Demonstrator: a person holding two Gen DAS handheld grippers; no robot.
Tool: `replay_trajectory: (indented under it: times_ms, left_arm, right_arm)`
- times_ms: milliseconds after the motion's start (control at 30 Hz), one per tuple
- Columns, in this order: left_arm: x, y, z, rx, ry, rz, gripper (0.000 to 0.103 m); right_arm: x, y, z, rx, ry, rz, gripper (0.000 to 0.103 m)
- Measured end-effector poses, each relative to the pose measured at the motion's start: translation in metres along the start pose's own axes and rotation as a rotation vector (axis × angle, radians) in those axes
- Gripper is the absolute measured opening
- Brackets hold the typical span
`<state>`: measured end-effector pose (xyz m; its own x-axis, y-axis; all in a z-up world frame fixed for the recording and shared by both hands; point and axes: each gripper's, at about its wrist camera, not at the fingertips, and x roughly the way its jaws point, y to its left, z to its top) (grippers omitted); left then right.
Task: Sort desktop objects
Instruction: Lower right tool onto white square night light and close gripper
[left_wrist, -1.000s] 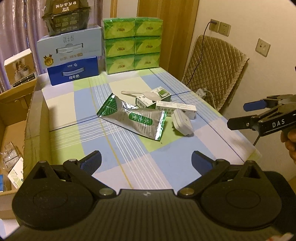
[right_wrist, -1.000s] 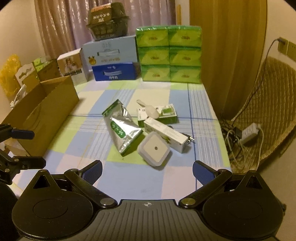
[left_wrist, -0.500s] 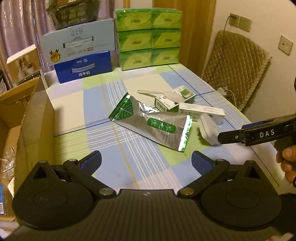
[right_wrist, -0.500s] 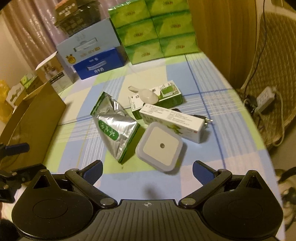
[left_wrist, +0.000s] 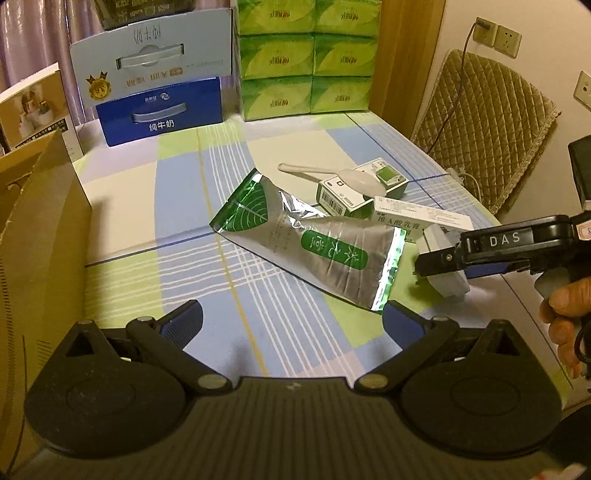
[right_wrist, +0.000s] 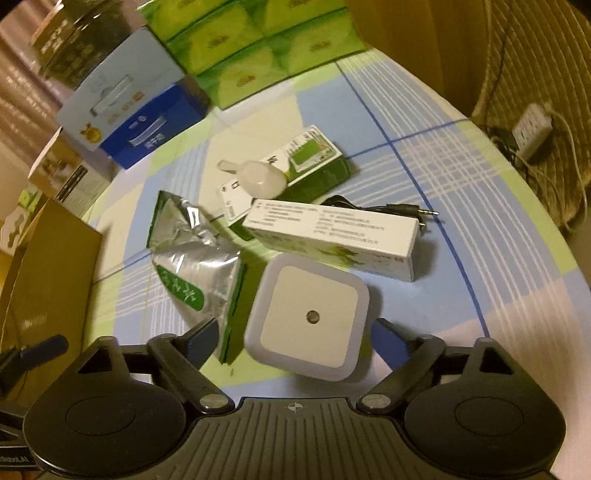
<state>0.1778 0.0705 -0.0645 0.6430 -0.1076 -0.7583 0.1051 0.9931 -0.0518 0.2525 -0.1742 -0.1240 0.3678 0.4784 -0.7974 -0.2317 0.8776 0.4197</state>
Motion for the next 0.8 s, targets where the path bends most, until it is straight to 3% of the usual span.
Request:
replay_trajectory:
  times_ms: [133, 233, 500, 633, 800]
  left_arm:
    - [0.004, 0.003, 0.000, -0.015, 0.008, -0.008, 0.102]
    - [0.005, 0.004, -0.001, -0.018, 0.011, -0.011, 0.102]
    - [0.004, 0.000, 0.001, 0.034, 0.027, -0.016, 0.102]
    - [0.003, -0.010, 0.005, 0.147, 0.054, -0.027, 0.102]
    - [0.005, -0.028, 0.013, 0.377, 0.106, -0.057, 0.102]
  right_arm:
    - [0.003, -0.002, 0.000, 0.009, -0.001, 0.000, 0.079]
    - [0.004, -0.002, -0.001, 0.011, 0.001, -0.002, 0.067]
    - [0.000, 0.002, -0.003, -0.076, 0.003, -0.029, 0.066]
    - [-0.008, 0.009, -0.004, -0.204, 0.006, -0.042, 0.065]
    - [-0.010, 0.014, -0.007, -0.404, 0.062, -0.048, 0.064]
